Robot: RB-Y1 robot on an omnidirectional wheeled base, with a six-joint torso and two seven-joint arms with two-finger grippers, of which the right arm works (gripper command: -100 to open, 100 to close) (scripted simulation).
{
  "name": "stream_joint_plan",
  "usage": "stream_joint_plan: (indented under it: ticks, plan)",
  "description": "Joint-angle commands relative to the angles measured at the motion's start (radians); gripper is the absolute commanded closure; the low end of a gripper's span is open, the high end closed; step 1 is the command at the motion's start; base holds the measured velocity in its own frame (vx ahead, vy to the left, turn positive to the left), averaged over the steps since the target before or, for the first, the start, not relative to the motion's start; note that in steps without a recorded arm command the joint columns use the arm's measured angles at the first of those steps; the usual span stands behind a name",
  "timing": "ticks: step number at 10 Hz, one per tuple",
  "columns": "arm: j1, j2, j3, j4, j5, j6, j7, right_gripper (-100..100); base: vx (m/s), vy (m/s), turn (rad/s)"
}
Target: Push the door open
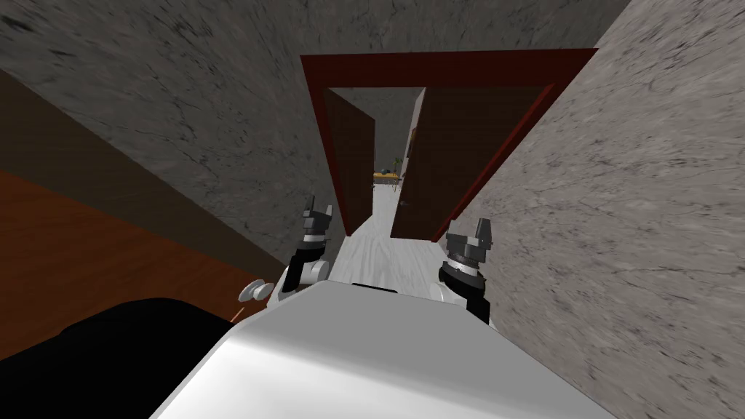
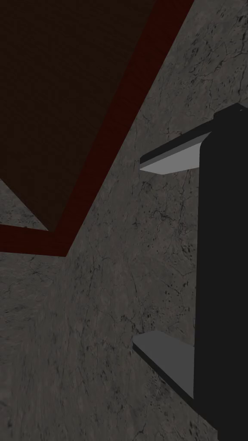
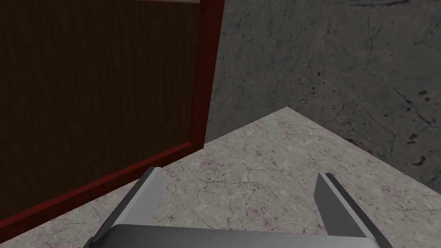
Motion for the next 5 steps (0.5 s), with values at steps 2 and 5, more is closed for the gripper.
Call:
stream_joint_plan:
  ticks: [2,5]
  plan:
    - [-0.010,-0.013,0.004,0.041,0.007,-0.004,-0.006,-100,0.171,-0.009,-0.011]
    - [-0.024,-0.029,0.009,0.100,0.017,-0.010,-0.014,-100,0.163,-0.038,-0.010]
